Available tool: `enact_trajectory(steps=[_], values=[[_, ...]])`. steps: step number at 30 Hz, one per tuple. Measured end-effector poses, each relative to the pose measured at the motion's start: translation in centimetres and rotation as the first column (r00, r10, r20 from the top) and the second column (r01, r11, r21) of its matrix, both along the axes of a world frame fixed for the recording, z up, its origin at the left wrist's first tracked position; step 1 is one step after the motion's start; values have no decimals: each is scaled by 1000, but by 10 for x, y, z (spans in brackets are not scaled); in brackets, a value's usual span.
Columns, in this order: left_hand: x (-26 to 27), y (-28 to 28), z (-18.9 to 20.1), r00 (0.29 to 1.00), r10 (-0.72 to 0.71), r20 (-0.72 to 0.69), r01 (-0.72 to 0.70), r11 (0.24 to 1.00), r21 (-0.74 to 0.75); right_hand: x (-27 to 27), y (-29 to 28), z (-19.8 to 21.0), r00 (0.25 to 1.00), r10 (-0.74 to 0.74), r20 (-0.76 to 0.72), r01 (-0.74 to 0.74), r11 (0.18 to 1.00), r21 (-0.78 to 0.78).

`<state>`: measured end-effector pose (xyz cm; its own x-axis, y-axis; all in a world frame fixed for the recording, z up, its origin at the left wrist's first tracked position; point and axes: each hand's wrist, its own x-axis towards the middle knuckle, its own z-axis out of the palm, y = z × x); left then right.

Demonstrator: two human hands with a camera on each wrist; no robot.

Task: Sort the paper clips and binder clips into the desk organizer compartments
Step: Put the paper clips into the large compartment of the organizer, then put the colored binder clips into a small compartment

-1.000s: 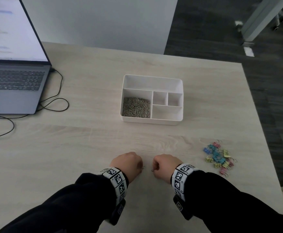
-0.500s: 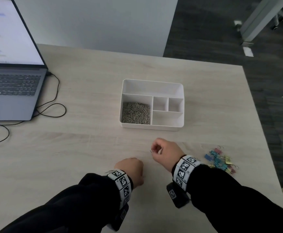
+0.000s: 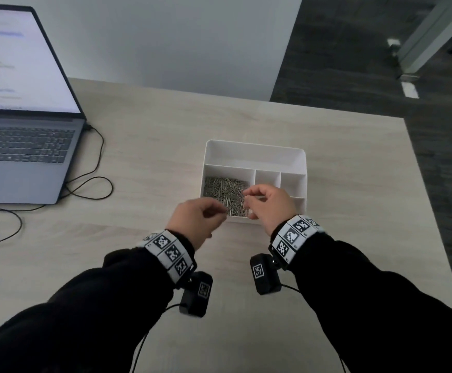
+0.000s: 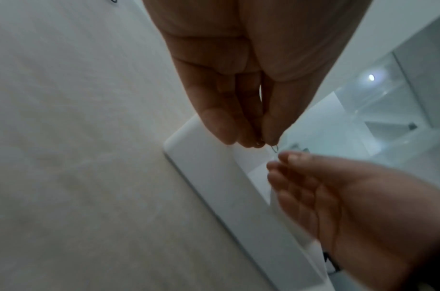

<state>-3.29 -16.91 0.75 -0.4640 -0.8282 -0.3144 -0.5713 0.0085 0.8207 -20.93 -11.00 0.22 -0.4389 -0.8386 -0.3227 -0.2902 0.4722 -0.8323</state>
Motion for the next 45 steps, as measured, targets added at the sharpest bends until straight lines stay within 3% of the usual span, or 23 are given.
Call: enact_trajectory(steps=[8,16,20,25,29,34,40,45], values=[[-41,-27,13,992,121,-39,-120,992,27,-32,71,-10,987,-163,13,162,986,29],[-53,-3,8,994,108,0,-108,993,-55,-71,148,-26,945,-323,-44,325,944,54],[-57,33,8,1000,-19,7,20,997,-70,-86,184,-27,936,-279,-215,309,943,122],[-69,82,-11,970,-225,97,231,971,-61,-111,225,-21,883,-305,-357,354,932,80],[-83,112,-30,866,-425,264,446,895,-23,-129,255,-16,873,-331,-360,430,870,242],[-115,139,-36,724,-576,378,592,801,87,-142,272,-25,953,-173,-249,271,854,445],[-167,151,-33,559,-660,503,739,671,60,-143,268,-31,964,25,-265,123,841,526],[-217,162,-32,421,-703,573,843,536,39,-142,266,-33,959,55,-278,98,855,509]])
